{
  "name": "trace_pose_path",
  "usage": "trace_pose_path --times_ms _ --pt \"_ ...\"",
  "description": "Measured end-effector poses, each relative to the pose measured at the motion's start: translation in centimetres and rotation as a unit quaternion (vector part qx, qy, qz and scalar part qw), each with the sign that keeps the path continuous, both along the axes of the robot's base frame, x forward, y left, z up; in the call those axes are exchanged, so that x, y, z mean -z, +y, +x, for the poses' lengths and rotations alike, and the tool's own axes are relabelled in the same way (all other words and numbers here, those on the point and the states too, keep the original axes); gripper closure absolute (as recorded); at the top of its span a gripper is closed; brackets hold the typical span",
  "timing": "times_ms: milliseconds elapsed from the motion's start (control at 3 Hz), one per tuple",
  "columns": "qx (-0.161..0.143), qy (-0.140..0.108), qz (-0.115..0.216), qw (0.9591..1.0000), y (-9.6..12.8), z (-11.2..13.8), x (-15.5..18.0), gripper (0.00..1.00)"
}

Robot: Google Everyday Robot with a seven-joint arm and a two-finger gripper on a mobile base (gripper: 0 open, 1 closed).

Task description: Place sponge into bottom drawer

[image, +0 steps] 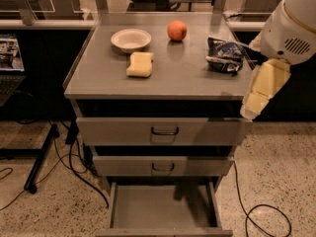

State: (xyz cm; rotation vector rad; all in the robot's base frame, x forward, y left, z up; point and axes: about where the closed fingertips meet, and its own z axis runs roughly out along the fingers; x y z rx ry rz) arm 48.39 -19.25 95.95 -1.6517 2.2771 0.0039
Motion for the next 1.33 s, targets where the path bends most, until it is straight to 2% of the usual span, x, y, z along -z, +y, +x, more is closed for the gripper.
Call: trace_pose_path --times_ms 333,667,1000,1333 --pt "0.006 -0.008 0.017 0.9998 0.0 0.0 0.2 0.0" --pt "-0.01 -0.007 0.102 0.9947 3.7 4.0 2.7 0.0" --pt "-0.038 0.009 0.145 0.9886 7.8 7.7 3.8 0.0" --pt "-0.037 0.04 0.17 0.9839 12.7 12.9 6.4 0.0"
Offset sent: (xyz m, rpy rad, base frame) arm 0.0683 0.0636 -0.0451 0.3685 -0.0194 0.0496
